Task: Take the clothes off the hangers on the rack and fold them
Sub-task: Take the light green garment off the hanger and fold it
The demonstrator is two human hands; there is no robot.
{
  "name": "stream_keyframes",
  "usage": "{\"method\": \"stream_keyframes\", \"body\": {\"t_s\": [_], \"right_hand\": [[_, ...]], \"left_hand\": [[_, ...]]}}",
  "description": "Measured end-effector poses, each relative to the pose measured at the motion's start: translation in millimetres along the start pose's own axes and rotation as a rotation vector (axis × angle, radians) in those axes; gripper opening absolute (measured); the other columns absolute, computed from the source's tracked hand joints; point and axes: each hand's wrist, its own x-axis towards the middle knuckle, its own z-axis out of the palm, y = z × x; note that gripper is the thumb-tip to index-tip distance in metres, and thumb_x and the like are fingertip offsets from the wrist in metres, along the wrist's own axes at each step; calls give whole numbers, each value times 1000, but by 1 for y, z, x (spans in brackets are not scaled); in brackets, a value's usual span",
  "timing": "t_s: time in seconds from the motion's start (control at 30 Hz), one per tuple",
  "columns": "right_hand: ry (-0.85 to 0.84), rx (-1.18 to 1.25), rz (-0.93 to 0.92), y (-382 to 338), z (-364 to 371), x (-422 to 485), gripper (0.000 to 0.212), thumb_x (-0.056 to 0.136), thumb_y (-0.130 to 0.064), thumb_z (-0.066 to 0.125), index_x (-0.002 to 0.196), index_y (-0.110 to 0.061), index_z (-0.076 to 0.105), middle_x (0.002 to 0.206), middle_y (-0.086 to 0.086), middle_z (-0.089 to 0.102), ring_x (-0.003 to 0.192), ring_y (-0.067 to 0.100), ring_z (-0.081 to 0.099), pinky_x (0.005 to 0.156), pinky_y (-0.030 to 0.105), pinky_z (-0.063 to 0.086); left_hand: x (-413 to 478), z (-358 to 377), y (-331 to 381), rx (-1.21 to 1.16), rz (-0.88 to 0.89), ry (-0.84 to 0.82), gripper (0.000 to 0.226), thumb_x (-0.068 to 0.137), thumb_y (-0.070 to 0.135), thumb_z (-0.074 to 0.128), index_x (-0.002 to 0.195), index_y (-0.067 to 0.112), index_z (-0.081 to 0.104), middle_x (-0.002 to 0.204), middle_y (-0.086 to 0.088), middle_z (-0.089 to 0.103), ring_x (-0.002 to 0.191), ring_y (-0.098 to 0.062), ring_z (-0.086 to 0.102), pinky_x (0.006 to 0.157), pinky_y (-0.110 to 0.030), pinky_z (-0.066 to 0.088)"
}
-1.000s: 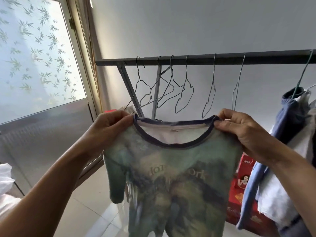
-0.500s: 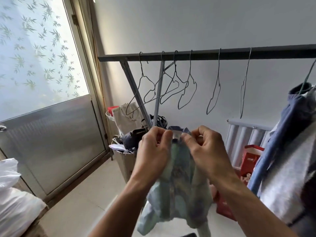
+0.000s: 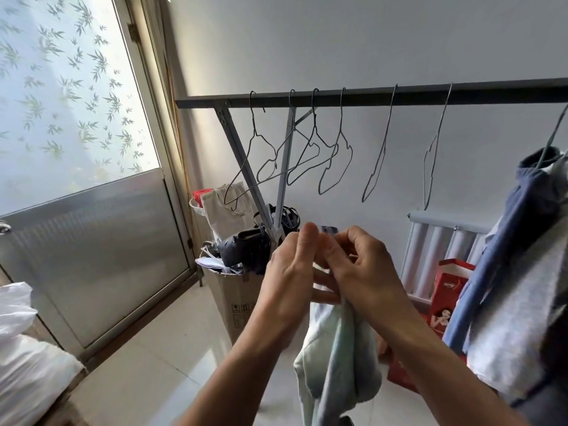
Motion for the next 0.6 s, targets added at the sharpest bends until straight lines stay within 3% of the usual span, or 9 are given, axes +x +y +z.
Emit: {"method": "stream_keyframes", "body": {"t_s": [0.07, 0.13, 0.23, 0.27, 0.33, 0.43, 0.47, 0.53, 0.6], "right_hand": [[-84, 17, 6, 2, -1, 0, 39, 78, -60, 66, 94, -26, 58, 84, -6, 70, 80, 9, 70, 71, 41, 60], [-118, 76, -3, 3, -3, 0, 19, 88, -37, 67, 97, -23, 58, 87, -4, 69, 83, 12, 71, 73, 43, 61], [-118, 95, -22, 2, -12, 4, 6, 95, -24, 60, 92, -19, 62, 82, 0, 68, 79, 16, 68, 74, 39, 58], [-147, 91, -35, 1, -16, 6, 7, 96, -21, 59, 91, -19, 63, 79, -1, 67, 76, 13, 66, 71, 34, 56], [-257, 93, -88, -4, -24, 8, 9, 95, -20, 59, 88, -19, 64, 73, -6, 63, 69, 4, 59, 65, 22, 48], [-418, 147, -195, -14, -37, 11, 11, 94, -15, 58, 84, -12, 63, 71, -6, 61, 69, 5, 55, 64, 18, 45], [-439, 175, -224, -17, -42, 13, 11, 93, -13, 58, 84, -10, 63, 72, -4, 61, 70, 6, 56, 65, 18, 45], [-441, 216, -259, -19, -49, 17, 12, 92, -16, 60, 85, -7, 62, 76, 0, 63, 73, 10, 58, 67, 18, 46], [-432, 246, -262, -19, -54, 20, 15, 88, -21, 60, 87, -6, 60, 80, 3, 68, 77, 11, 62, 68, 19, 49]], "left_hand": [[-4, 0, 4, -97, -63, -57, 66, 83, 62, 37, 109, 8, 64, 96, -13, 73, 85, -26, 73, 62, -40, 60], [-7, -2, 7, -68, -60, -102, 61, 83, 60, 39, 109, 10, 66, 95, -12, 73, 84, -25, 73, 65, -43, 61], [4, -19, 5, 301, 148, -50, 43, 82, 56, 50, 106, 26, 70, 100, -5, 67, 87, -12, 70, 72, -35, 61], [12, -28, 6, 427, 259, -28, 40, 81, 58, 54, 111, 35, 67, 111, 3, 61, 98, -6, 65, 80, -31, 58], [30, -42, 10, 633, 394, -140, 54, 78, 65, 64, 128, 51, 51, 138, 18, 40, 127, 1, 43, 99, -21, 40], [54, -47, 20, 814, 422, -436, 70, 68, 66, 70, 132, 43, 51, 155, 24, 18, 146, 0, 10, 112, -26, 18], [59, -47, 23, 821, 415, -489, 71, 66, 68, 70, 127, 36, 57, 156, 21, 21, 147, 0, 10, 114, -27, 18], [65, -48, 30, 750, 390, -552, 70, 64, 70, 68, 121, 29, 63, 148, 13, 42, 139, 1, 33, 109, -19, 32], [66, -47, 35, 624, 353, -576, 56, 67, 60, 76, 107, 21, 70, 122, 5, 63, 115, -7, 59, 94, -25, 50]]}}
